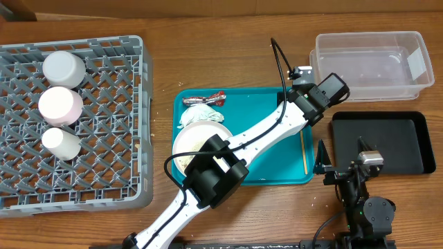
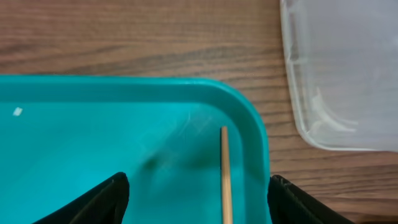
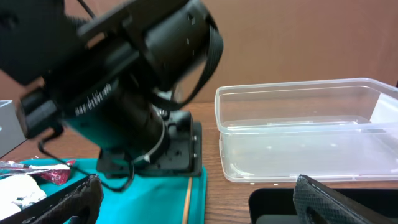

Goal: Sort waste into correct bins and load items into the dishwasher

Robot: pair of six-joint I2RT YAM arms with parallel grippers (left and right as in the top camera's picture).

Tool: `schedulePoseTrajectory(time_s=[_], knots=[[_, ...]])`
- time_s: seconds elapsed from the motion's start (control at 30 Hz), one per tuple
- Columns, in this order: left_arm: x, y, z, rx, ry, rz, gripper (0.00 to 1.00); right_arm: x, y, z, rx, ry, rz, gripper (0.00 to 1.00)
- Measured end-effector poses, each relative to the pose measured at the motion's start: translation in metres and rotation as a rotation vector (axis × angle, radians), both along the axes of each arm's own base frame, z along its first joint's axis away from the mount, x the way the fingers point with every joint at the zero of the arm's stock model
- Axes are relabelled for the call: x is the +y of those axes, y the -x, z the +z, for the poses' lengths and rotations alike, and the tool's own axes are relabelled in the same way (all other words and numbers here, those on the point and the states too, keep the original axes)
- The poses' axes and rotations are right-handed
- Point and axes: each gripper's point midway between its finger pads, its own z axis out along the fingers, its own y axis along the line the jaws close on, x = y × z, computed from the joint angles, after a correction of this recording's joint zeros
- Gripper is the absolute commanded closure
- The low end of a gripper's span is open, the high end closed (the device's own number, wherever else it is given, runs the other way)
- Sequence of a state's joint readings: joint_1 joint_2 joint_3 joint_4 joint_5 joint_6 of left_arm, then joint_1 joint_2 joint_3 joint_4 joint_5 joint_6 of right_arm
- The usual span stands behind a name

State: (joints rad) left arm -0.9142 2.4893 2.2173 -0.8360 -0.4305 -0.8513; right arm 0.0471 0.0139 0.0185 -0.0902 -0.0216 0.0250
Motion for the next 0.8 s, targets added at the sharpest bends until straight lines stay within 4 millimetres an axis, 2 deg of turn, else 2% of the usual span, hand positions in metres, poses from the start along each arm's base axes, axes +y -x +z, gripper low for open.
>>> schedulePoseTrajectory(time_s=[0.23, 0.53, 0.8], knots=[[0.005, 0.006, -0.024, 0.030, -0.012, 0.000, 0.28, 0.000, 0.000, 0.000, 0.000, 0.000, 0.000, 0.00], [0.001, 0.013, -0.044, 0.062, 0.012, -0.019, 0.28, 0.000, 0.000, 0.000, 0.000, 0.000, 0.000, 0.00], [0.001, 0.014, -0.047, 0.060, 0.021, -0.021, 0.35, 0.000, 0.000, 0.000, -0.001, 0.000, 0.000, 0.00]])
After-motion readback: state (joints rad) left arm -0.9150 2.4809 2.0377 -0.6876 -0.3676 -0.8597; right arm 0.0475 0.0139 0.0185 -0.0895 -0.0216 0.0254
